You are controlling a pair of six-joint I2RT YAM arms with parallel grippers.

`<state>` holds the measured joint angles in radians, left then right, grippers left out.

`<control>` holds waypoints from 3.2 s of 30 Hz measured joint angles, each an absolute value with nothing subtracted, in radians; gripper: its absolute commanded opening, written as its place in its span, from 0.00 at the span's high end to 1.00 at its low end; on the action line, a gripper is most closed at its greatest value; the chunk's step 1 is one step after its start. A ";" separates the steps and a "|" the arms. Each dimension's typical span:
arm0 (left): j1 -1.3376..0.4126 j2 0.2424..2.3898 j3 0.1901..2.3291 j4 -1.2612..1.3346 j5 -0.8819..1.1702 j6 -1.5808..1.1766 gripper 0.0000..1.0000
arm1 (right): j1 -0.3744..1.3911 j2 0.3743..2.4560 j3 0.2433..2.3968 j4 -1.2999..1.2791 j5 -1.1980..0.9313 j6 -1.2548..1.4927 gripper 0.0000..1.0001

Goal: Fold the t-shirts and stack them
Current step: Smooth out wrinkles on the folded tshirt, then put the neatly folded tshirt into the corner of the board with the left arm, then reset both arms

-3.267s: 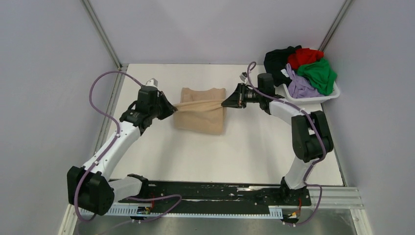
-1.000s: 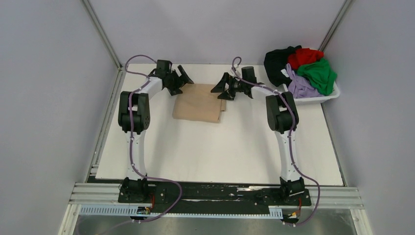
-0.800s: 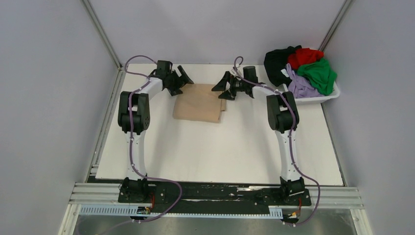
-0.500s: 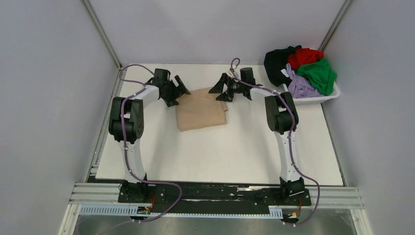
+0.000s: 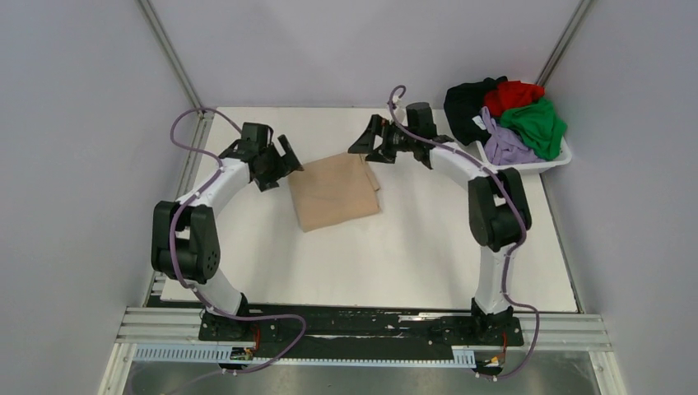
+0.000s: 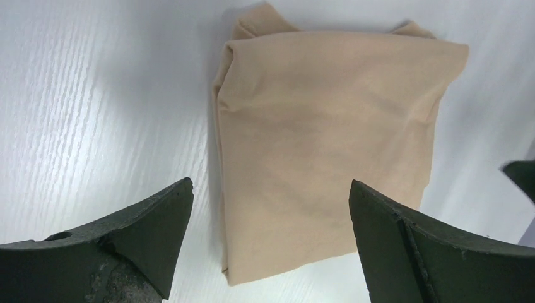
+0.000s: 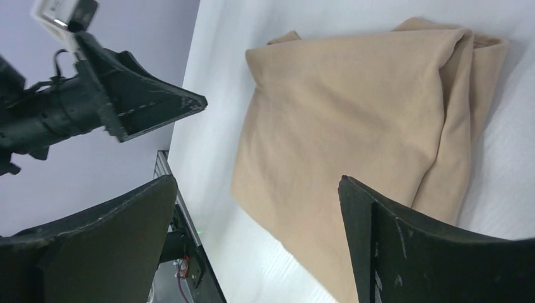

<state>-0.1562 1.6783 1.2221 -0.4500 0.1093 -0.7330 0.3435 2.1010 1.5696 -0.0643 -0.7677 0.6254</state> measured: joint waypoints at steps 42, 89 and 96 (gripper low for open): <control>-0.114 2.427 2.085 -0.782 -0.567 -0.321 1.00 | 0.237 1.199 0.884 -0.389 0.166 0.427 0.00; 0.079 1.536 1.379 -0.431 -0.092 -0.378 0.00 | 0.040 1.105 0.741 -0.316 -0.029 0.550 0.00; -0.135 1.138 0.832 -0.339 0.099 -0.468 0.00 | 0.038 0.887 0.605 -0.316 -0.027 0.564 0.00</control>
<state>-0.1349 1.1378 0.8318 -0.3386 0.0986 -0.4679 0.0376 0.8867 0.6052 -0.3161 -0.0269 0.5644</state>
